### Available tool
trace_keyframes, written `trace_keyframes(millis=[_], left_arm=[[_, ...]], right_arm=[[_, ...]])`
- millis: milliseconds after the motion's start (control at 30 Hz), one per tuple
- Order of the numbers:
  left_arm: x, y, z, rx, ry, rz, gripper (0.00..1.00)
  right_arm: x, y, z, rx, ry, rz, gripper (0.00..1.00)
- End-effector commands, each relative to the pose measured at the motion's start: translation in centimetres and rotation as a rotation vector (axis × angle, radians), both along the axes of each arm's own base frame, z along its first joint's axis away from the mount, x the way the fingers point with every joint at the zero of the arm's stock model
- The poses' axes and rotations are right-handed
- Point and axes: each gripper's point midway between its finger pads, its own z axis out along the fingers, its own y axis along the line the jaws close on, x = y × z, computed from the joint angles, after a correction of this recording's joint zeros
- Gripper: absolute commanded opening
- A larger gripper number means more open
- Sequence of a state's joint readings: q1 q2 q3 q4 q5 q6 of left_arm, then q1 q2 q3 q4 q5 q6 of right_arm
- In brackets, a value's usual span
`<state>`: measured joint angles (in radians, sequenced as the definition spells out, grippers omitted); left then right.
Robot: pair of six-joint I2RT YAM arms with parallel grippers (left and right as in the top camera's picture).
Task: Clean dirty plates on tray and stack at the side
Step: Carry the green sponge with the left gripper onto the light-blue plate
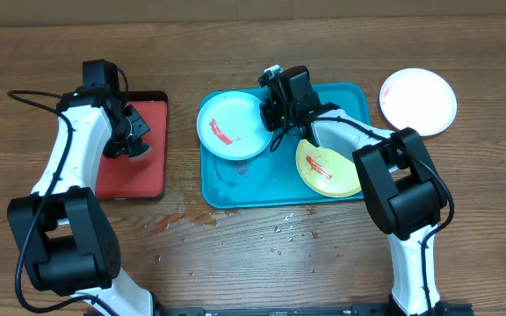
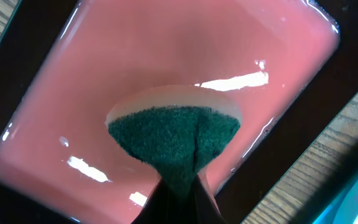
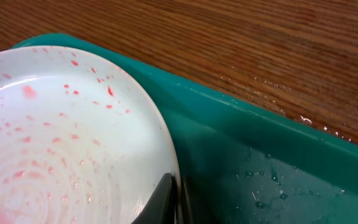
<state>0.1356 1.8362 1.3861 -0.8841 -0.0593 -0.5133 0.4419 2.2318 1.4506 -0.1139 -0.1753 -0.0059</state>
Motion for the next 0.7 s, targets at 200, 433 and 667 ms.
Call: trace_keyframes(millis=[200, 433, 667], left_arm=[[0.0, -0.3, 0.7, -0.004, -0.02, -0.024, 0.04], [0.0, -0.3, 0.7, -0.005, -0.02, -0.024, 0.04], [0.2, -1.7, 0.7, -0.061, -0.028, -0.11, 0.04]], right_arm=[[-4.0, -2.1, 4.5, -0.02, 0.179, -0.137, 0.04], [-4.5, -2.4, 7.6, 0.004, 0.156, -0.148, 0.36], [-2.8, -2.8, 5.5, -0.033, 0.117, -0.19, 0.4]])
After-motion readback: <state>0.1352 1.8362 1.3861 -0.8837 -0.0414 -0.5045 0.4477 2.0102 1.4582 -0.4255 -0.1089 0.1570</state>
